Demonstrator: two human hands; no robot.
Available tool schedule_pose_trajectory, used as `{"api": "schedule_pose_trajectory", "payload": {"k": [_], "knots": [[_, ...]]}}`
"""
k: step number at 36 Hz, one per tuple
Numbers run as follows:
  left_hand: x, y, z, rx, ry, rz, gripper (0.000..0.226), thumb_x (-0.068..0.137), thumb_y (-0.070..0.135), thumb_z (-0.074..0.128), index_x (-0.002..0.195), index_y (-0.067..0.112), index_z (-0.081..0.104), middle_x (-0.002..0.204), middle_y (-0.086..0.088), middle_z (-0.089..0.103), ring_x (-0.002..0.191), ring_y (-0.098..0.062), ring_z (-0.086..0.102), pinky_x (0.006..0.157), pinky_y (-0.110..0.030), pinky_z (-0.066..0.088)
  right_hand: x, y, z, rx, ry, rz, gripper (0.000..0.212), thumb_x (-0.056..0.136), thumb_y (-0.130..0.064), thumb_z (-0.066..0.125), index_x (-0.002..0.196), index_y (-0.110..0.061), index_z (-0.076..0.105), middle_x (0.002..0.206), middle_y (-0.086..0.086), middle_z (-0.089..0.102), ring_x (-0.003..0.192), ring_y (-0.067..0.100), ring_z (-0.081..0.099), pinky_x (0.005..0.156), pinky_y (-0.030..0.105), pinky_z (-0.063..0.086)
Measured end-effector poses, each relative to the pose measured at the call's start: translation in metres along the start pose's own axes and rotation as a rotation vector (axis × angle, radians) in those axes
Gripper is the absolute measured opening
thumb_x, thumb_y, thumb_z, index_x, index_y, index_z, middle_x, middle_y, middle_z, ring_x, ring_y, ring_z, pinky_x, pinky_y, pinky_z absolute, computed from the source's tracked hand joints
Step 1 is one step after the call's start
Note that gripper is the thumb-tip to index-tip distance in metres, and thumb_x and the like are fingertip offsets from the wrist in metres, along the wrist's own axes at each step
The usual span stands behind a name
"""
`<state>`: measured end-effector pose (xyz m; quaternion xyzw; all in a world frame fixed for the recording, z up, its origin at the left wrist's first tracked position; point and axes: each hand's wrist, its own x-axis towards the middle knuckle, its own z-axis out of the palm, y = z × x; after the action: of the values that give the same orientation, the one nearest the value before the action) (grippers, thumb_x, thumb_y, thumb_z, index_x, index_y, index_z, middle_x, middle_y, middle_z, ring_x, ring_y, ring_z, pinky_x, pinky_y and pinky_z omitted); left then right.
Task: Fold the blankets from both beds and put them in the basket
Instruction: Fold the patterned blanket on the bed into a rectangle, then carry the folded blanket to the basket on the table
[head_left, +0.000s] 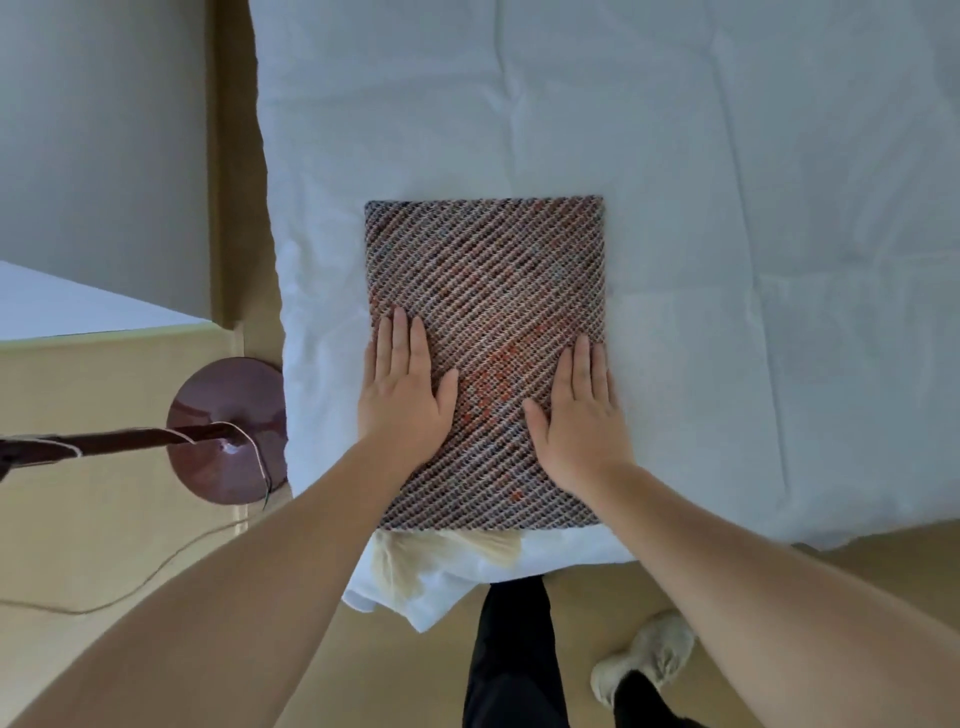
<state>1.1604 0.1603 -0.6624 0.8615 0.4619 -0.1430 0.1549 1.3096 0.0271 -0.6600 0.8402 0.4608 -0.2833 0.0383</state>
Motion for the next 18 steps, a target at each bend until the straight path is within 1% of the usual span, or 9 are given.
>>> {"api": "schedule_pose_trajectory", "payload": {"k": [3,6,8,9,11,12,13,16,18], "knots": [[-0.026,0.0,0.009,-0.013,0.002,-0.026,0.073,0.098,0.05,0.017,0.152,0.008,-0.007,0.161,-0.011,-0.012,0.147,-0.023,-0.015,0.12,-0.036,-0.009,-0.034,0.004,0.026,0.009,-0.012,-0.034,0.08,0.092,-0.057,-0.002,0.147,0.0,-0.015,0.158,0.02,-0.015,0.147,0.033,-0.013,0.121,0.043,-0.003],[-0.052,0.0,0.019,-0.017,-0.013,-0.065,0.074,0.098,0.052,0.017,0.152,0.008,-0.008,0.16,-0.01,-0.015,0.147,-0.022,-0.018,0.119,-0.036,-0.009,-0.063,0.011,0.048,-0.004,-0.034,-0.061,0.08,0.092,-0.056,-0.002,0.145,0.001,-0.016,0.157,0.021,-0.014,0.147,0.034,-0.01,0.121,0.045,0.002],[-0.067,0.001,0.024,-0.035,-0.031,-0.097,0.075,0.098,0.052,0.018,0.152,0.008,-0.008,0.16,-0.009,-0.017,0.146,-0.021,-0.019,0.12,-0.036,-0.009,-0.082,0.017,0.057,-0.021,-0.073,-0.088,0.081,0.089,-0.057,-0.006,0.144,0.001,-0.017,0.155,0.02,-0.02,0.146,0.033,-0.013,0.121,0.044,-0.001],[-0.074,0.002,0.025,-0.048,-0.031,-0.11,0.075,0.098,0.052,0.018,0.152,0.008,-0.008,0.16,-0.009,-0.017,0.146,-0.021,-0.019,0.12,-0.037,-0.008,-0.089,0.021,0.059,-0.027,-0.095,-0.109,0.082,0.087,-0.059,-0.012,0.143,0.001,-0.021,0.153,0.018,-0.024,0.145,0.031,-0.017,0.12,0.042,-0.004],[-0.083,0.003,0.025,-0.088,-0.044,-0.146,0.077,0.097,0.054,0.019,0.152,0.007,-0.01,0.16,-0.01,-0.018,0.147,-0.022,-0.017,0.12,-0.037,-0.007,-0.1,0.03,0.058,-0.044,-0.144,-0.158,0.088,0.077,-0.063,-0.03,0.14,-0.002,-0.028,0.149,0.014,-0.033,0.141,0.024,-0.027,0.119,0.039,-0.012],[-0.085,0.003,0.023,-0.12,-0.052,-0.175,0.079,0.097,0.054,0.021,0.152,0.007,-0.01,0.16,-0.01,-0.017,0.148,-0.022,-0.014,0.12,-0.037,-0.005,-0.103,0.034,0.055,-0.046,-0.165,-0.179,0.089,0.073,-0.064,-0.033,0.139,-0.005,-0.029,0.15,0.012,-0.033,0.14,0.022,-0.029,0.119,0.037,-0.012],[-0.084,0.003,0.02,-0.168,-0.053,-0.208,0.081,0.097,0.055,0.024,0.152,0.006,-0.01,0.16,-0.011,-0.015,0.148,-0.024,-0.01,0.121,-0.038,-0.002,-0.104,0.038,0.05,-0.036,-0.176,-0.194,0.087,0.076,-0.065,-0.029,0.14,-0.007,-0.029,0.152,0.01,-0.031,0.141,0.02,-0.027,0.12,0.037,-0.01],[-0.072,0.0,0.004,-0.385,-0.037,-0.322,0.086,0.096,0.053,0.036,0.151,0.005,-0.008,0.161,-0.012,-0.006,0.147,-0.03,0.007,0.12,-0.042,0.012,-0.093,0.046,0.024,0.054,-0.18,-0.184,0.077,0.093,-0.056,0.008,0.149,-0.011,-0.02,0.16,0.006,-0.019,0.148,0.02,-0.011,0.12,0.031,-0.003],[-0.056,-0.006,-0.008,-0.555,-0.032,-0.406,0.088,0.095,0.051,0.044,0.152,0.005,-0.004,0.161,-0.01,0.004,0.145,-0.031,0.017,0.116,-0.045,0.023,-0.076,0.045,0.004,0.174,-0.133,-0.12,0.073,0.099,-0.047,0.027,0.153,-0.014,-0.01,0.162,0.006,-0.007,0.148,0.023,0.006,0.119,0.032,0.011]]}}
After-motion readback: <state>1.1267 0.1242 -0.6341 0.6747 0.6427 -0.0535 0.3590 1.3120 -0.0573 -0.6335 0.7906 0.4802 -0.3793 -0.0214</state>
